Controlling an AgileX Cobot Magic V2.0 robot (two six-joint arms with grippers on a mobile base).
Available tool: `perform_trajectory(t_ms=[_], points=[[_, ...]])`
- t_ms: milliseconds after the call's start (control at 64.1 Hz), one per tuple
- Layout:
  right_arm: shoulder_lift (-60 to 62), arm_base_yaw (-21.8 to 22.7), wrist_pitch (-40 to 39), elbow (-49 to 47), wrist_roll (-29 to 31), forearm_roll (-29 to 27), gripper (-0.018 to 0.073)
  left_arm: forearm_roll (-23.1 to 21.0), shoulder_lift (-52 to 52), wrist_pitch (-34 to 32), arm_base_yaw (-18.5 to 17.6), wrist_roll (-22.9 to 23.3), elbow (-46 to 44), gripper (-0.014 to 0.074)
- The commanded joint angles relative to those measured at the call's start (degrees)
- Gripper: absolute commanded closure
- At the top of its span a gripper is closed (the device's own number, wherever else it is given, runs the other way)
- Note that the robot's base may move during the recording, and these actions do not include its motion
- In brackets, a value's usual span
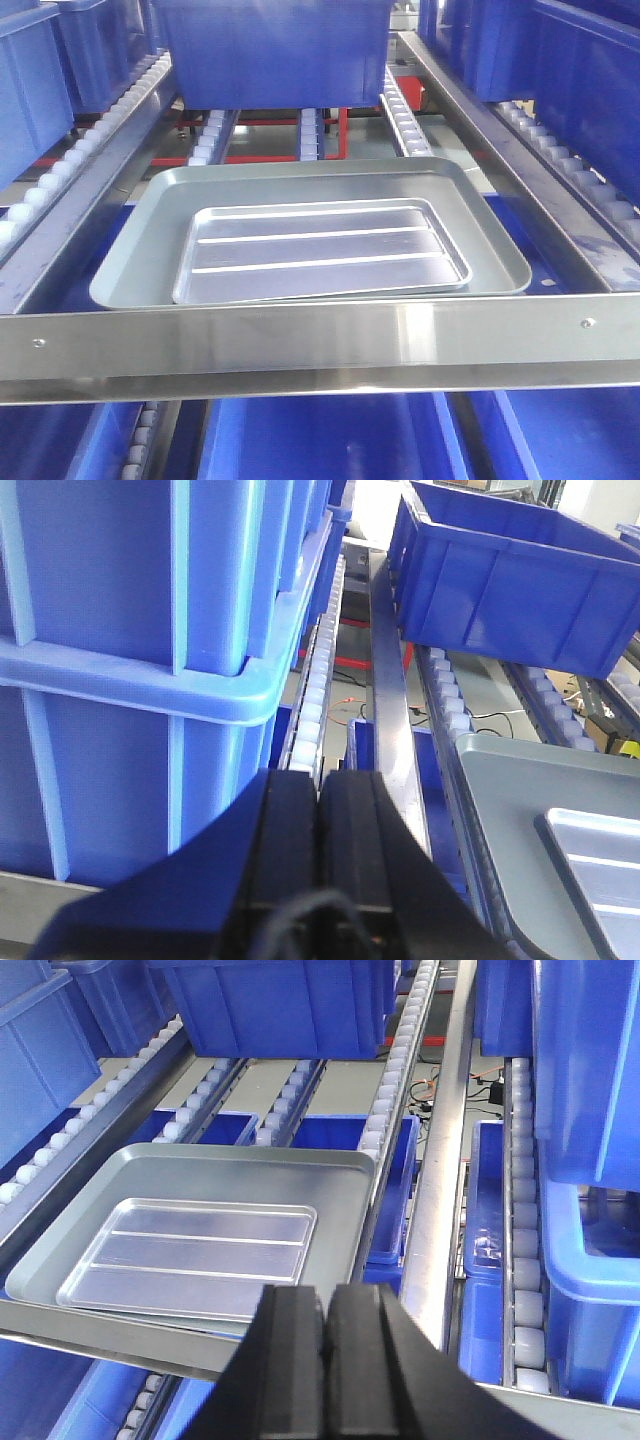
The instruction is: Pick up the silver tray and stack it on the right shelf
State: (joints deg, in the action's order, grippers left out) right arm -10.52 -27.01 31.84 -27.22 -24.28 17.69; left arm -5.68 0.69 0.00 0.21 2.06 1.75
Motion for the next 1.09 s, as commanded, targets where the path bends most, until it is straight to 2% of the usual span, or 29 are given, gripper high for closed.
perform_trajectory(t_ms=[0,609,718,765,827,936,999,1077], points=[[-0.7,0.1,-4.6,-1.6,0.6,1.5,0.0503,0.1,0.7,-5.0,-0.3,0.4,1.1,0.0697],[-0.7,0.1,-4.9,-1.4,0.6,1.6,0.0503,0.1,0.7,-5.0,-0.3,0.4,1.1,0.0697],[-0.7,1.6,-6.8,-0.7,1.0,1.5,0.0503,0.1,0.7,-5.0,-0.3,0.4,1.1,0.0697],[-0.7,3.8,-8.0,0.3,3.0,0.8,0.0503,0.1,0.7,-5.0,-0.3,0.4,1.1,0.0697],[-0.7,8.5,-10.4,2.6,9.3,-3.4,0.0503,0.1,0.7,-5.0,-0.3,0.4,1.1,0.0697],[0.3,17.1,-17.9,8.5,21.6,-14.0,0.0503,0.1,0.7,-5.0,-0.3,0.4,1.1,0.0697],[1.7,21.5,-22.5,12.3,24.3,-18.2,0.0503,0.1,0.7,-5.0,-0.3,0.4,1.1,0.0697],[4.0,25.6,-26.7,17.0,24.3,-19.2,0.0503,0.1,0.7,-5.0,-0.3,0.4,1.1,0.0697]])
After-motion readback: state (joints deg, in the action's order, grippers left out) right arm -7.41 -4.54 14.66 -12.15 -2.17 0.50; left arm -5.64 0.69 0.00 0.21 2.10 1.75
